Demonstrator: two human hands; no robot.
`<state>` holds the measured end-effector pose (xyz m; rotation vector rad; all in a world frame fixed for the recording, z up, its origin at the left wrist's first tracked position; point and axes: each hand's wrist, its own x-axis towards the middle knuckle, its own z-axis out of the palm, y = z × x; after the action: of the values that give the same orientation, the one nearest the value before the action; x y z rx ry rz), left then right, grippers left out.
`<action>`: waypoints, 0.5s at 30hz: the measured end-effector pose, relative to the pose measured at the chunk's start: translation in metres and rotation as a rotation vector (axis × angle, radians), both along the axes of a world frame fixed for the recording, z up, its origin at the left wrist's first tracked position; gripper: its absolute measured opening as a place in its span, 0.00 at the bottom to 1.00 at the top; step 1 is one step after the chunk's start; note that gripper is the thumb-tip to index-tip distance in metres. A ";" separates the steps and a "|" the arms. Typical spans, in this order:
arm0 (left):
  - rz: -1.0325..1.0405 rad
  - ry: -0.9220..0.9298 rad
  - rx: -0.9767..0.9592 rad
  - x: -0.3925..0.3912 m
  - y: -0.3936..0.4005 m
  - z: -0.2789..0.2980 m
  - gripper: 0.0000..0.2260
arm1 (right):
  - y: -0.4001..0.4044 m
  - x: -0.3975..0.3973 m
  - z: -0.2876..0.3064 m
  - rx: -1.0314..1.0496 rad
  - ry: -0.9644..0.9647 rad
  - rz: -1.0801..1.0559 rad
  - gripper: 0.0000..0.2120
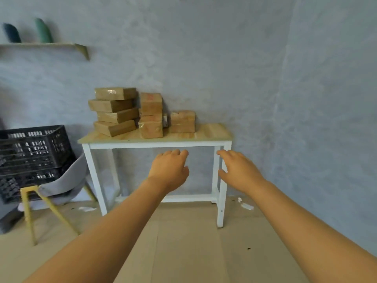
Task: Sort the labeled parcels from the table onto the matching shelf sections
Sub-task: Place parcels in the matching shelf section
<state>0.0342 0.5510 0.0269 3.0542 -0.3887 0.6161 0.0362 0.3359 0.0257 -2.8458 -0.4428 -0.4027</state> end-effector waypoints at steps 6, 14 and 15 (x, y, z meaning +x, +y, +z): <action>0.126 -0.003 -0.023 0.154 0.095 0.002 0.19 | 0.089 0.169 0.005 0.024 0.011 0.117 0.27; 0.137 -0.026 -0.026 0.394 0.215 -0.019 0.19 | 0.215 0.416 -0.019 0.022 0.003 0.171 0.26; 0.139 -0.026 -0.017 0.412 0.224 -0.017 0.19 | 0.223 0.434 -0.016 0.019 0.009 0.171 0.26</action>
<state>0.4467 0.7751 0.0096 3.0787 -0.1705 0.6611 0.4702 0.5593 0.0094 -2.7621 -0.6701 -0.3595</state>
